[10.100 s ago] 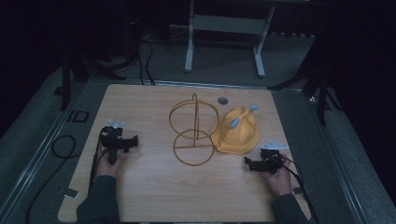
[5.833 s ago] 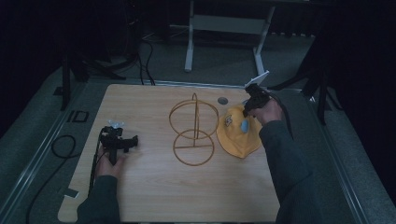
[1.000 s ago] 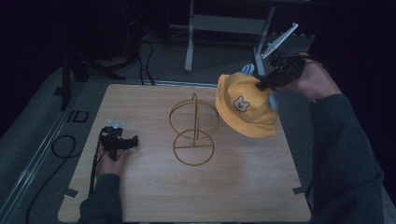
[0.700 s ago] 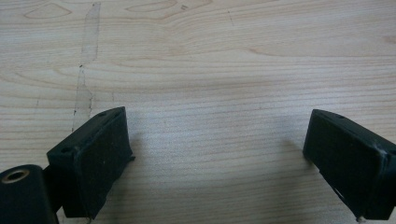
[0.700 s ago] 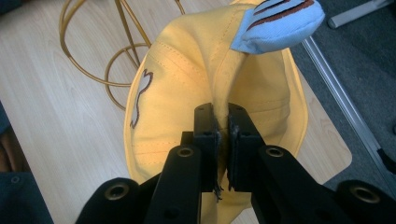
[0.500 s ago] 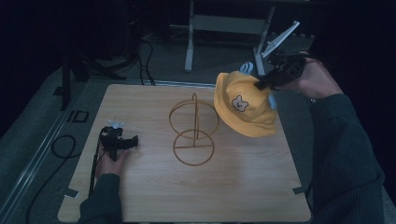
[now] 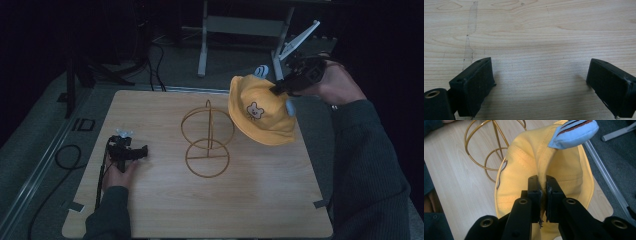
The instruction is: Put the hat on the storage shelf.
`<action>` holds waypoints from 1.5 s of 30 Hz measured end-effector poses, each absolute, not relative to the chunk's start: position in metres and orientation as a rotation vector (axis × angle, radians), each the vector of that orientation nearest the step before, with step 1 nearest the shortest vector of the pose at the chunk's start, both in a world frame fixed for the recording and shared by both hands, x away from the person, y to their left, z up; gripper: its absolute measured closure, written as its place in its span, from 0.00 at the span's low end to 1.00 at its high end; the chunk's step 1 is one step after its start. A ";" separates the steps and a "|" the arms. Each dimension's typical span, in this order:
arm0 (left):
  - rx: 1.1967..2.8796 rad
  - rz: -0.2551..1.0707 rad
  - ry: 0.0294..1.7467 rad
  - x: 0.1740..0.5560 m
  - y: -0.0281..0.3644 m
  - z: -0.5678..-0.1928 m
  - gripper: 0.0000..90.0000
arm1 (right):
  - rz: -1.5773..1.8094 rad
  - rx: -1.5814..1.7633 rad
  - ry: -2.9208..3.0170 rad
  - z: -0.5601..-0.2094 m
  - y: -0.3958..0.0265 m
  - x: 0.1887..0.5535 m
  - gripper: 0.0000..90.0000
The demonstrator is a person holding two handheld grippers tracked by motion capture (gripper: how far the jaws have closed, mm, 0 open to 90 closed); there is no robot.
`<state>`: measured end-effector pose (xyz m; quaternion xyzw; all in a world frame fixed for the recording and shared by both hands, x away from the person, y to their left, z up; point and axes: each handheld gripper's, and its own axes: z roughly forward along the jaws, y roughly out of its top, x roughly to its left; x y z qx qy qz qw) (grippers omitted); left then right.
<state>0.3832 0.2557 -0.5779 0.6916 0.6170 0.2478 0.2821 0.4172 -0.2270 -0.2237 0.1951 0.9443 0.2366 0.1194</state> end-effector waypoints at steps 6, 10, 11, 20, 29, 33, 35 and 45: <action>1.852 0.664 1.653 0.383 0.256 -0.578 0.08 | 0.709 0.558 2.758 -0.220 -0.226 0.416 0.94; 1.852 0.663 1.653 0.383 0.256 -0.578 0.08 | 0.725 0.543 2.765 -0.218 -0.224 0.415 0.94; 1.852 0.663 1.653 0.383 0.256 -0.578 0.08 | 0.725 0.542 2.766 -0.218 -0.224 0.414 0.94; 1.852 0.664 1.653 0.383 0.256 -0.578 0.08 | 0.772 0.507 2.768 -0.214 -0.219 0.413 0.94; 1.852 0.664 1.653 0.383 0.256 -0.578 0.08 | 0.800 0.461 2.768 -0.213 -0.208 0.412 0.94; 1.852 0.664 1.653 0.383 0.256 -0.578 0.08 | 0.821 0.443 2.767 -0.211 -0.204 0.412 0.94; 1.853 0.664 1.653 0.383 0.256 -0.578 0.08 | 0.835 0.432 2.771 -0.210 -0.200 0.412 0.94; 1.852 0.664 1.653 0.383 0.256 -0.578 0.08 | 0.856 0.383 2.787 -0.213 -0.180 0.414 0.94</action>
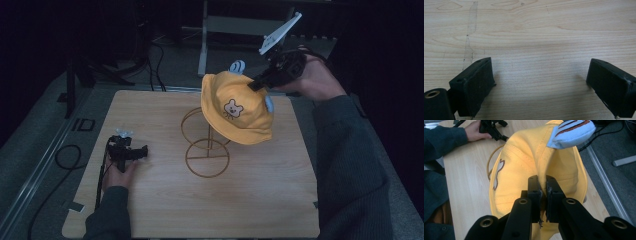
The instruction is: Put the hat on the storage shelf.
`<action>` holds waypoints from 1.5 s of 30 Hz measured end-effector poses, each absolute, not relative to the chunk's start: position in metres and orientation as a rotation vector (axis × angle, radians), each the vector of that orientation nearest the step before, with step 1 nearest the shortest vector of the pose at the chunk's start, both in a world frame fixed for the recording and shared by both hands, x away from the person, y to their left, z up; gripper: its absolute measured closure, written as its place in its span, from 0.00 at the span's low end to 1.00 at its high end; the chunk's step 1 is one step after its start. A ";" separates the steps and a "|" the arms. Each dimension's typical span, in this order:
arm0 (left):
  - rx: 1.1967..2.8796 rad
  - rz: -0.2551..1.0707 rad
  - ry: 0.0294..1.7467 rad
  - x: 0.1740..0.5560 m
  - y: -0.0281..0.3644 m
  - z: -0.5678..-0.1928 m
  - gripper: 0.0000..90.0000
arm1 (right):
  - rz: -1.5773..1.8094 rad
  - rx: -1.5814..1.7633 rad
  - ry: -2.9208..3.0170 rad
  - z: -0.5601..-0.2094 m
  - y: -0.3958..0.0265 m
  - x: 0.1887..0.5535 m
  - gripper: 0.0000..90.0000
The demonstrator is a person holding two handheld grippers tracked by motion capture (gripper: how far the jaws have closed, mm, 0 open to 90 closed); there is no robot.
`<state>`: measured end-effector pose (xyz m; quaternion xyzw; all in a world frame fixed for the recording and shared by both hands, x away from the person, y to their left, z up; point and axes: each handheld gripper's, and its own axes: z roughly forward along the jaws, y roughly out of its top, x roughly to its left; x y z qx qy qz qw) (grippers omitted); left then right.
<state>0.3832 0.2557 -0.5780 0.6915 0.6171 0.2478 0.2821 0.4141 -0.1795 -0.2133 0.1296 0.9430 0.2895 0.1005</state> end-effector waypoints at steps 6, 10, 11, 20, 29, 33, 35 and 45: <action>1.852 0.664 1.653 0.383 0.256 -0.578 0.08 | 0.837 0.371 2.802 -0.218 -0.165 0.417 0.94; 1.852 0.664 1.653 0.383 0.256 -0.578 0.08 | 0.829 0.360 2.812 -0.222 -0.154 0.419 0.94; 1.852 0.664 1.653 0.383 0.256 -0.578 0.08 | 0.829 0.358 2.812 -0.223 -0.152 0.419 0.94; 1.851 0.663 1.653 0.383 0.256 -0.578 0.08 | 0.804 0.350 2.824 -0.229 -0.132 0.424 0.94; 1.851 0.663 1.654 0.383 0.256 -0.578 0.08 | 0.786 0.344 2.833 -0.231 -0.116 0.426 0.94; 1.851 0.663 1.654 0.383 0.256 -0.578 0.08 | 0.783 0.337 2.837 -0.234 -0.111 0.428 0.93; 1.851 0.663 1.654 0.383 0.256 -0.578 0.08 | 0.781 0.337 2.840 -0.235 -0.109 0.428 0.93; 1.851 0.662 1.654 0.383 0.256 -0.578 0.08 | 0.771 0.330 2.848 -0.241 -0.100 0.431 0.93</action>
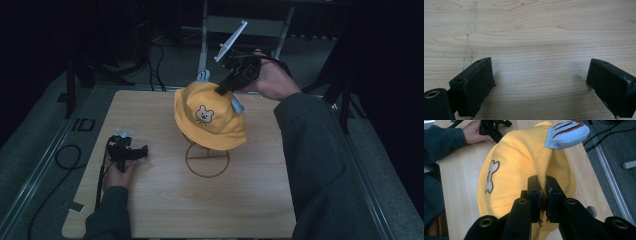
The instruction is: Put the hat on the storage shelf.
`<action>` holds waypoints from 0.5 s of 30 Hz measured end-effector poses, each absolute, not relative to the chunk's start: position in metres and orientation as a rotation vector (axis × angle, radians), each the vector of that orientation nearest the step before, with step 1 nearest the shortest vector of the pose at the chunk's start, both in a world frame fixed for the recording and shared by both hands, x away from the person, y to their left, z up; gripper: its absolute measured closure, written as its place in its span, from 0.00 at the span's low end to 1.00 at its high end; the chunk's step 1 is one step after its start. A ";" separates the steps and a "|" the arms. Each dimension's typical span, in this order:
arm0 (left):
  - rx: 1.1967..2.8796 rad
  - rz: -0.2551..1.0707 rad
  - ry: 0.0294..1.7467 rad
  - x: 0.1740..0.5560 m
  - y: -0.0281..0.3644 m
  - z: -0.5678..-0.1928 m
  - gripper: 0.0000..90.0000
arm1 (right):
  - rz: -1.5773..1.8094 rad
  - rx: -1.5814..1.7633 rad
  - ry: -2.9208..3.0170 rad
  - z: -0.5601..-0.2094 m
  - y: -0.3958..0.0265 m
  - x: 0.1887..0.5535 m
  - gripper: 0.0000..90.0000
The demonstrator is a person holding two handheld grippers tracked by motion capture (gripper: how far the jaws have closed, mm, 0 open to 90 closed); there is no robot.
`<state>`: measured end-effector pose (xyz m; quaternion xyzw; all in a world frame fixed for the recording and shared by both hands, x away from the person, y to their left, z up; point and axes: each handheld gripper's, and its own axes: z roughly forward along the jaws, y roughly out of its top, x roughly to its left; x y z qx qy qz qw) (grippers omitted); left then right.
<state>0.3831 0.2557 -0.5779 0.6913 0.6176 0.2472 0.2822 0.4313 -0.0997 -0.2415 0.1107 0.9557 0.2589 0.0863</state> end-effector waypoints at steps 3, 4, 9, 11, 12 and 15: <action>1.852 0.662 1.654 0.383 0.256 -0.578 0.08 | 0.749 0.342 2.853 -0.244 -0.098 0.433 0.93; 1.851 0.662 1.654 0.383 0.256 -0.578 0.08 | 0.749 0.342 2.853 -0.244 -0.098 0.433 0.93; 1.851 0.662 1.653 0.383 0.256 -0.578 0.08 | 0.739 0.349 2.857 -0.246 -0.096 0.434 0.93; 1.852 0.663 1.653 0.383 0.256 -0.578 0.08 | 0.736 0.350 2.860 -0.247 -0.095 0.434 0.93; 1.852 0.662 1.654 0.383 0.256 -0.578 0.08 | 0.729 0.347 2.862 -0.248 -0.095 0.435 0.92; 1.852 0.663 1.653 0.383 0.256 -0.578 0.08 | 0.704 0.346 2.876 -0.251 -0.092 0.435 0.92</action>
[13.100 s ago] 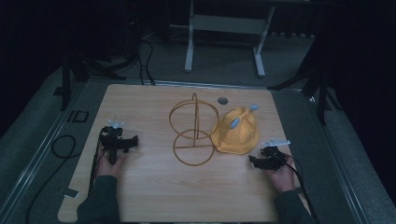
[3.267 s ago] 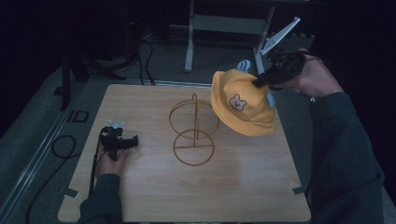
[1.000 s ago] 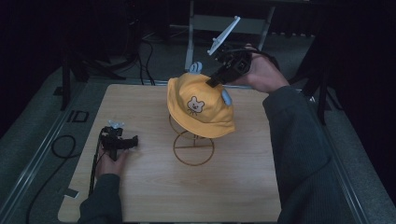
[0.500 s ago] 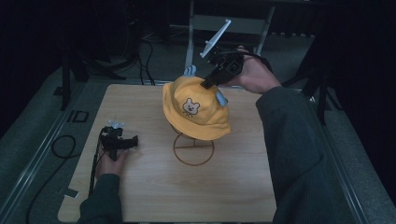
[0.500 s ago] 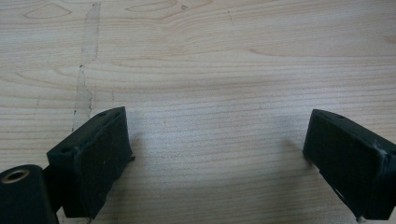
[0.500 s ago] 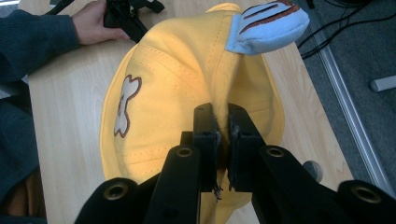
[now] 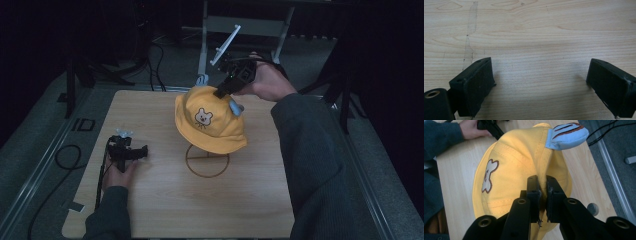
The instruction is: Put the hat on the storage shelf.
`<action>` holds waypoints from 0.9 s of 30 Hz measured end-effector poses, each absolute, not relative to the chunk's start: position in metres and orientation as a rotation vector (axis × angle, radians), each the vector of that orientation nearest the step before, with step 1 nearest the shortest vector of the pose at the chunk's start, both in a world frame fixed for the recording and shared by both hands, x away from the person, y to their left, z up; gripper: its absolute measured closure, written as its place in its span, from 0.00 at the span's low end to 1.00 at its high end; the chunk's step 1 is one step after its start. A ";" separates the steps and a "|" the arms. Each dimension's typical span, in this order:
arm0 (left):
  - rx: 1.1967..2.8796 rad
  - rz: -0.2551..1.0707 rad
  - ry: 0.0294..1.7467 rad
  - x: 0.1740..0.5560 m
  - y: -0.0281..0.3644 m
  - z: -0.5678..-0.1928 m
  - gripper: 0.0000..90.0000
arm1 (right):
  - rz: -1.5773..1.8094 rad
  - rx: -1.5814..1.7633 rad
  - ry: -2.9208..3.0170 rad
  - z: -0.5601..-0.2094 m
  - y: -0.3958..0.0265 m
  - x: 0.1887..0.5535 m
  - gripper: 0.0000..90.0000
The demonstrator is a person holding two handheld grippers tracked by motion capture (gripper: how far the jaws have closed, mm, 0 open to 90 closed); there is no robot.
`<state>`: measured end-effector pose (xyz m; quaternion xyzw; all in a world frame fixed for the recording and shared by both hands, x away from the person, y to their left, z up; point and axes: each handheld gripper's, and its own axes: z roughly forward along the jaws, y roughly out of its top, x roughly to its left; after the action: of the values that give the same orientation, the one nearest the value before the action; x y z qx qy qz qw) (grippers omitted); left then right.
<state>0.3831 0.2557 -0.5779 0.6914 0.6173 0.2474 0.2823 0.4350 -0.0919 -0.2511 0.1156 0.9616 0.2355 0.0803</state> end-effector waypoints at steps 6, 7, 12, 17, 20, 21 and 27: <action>1.852 0.662 1.653 0.383 0.256 -0.578 0.08 | 0.687 0.347 2.887 -0.255 -0.087 0.436 0.91; 1.852 0.662 1.653 0.383 0.256 -0.578 0.08 | 0.679 0.345 2.890 -0.257 -0.086 0.436 0.90; 1.853 0.661 1.654 0.383 0.256 -0.578 0.08 | 0.659 0.351 2.902 -0.262 -0.083 0.437 0.88; 1.852 0.664 1.654 0.383 0.256 -0.578 0.08 | 0.658 0.352 2.908 -0.267 -0.082 0.438 0.86; 1.852 0.664 1.653 0.383 0.256 -0.578 0.08 | 0.668 0.354 2.908 -0.268 -0.083 0.438 0.86; 1.852 0.664 1.654 0.383 0.256 -0.578 0.08 | 0.669 0.357 2.907 -0.268 -0.083 0.438 0.85; 1.852 0.664 1.654 0.383 0.256 -0.578 0.08 | 0.683 0.351 2.913 -0.268 -0.081 0.437 0.82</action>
<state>0.3832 0.2557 -0.5779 0.6913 0.6173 0.2479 0.2820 0.4370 -0.0811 -0.2683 0.1164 0.9650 0.2262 0.0645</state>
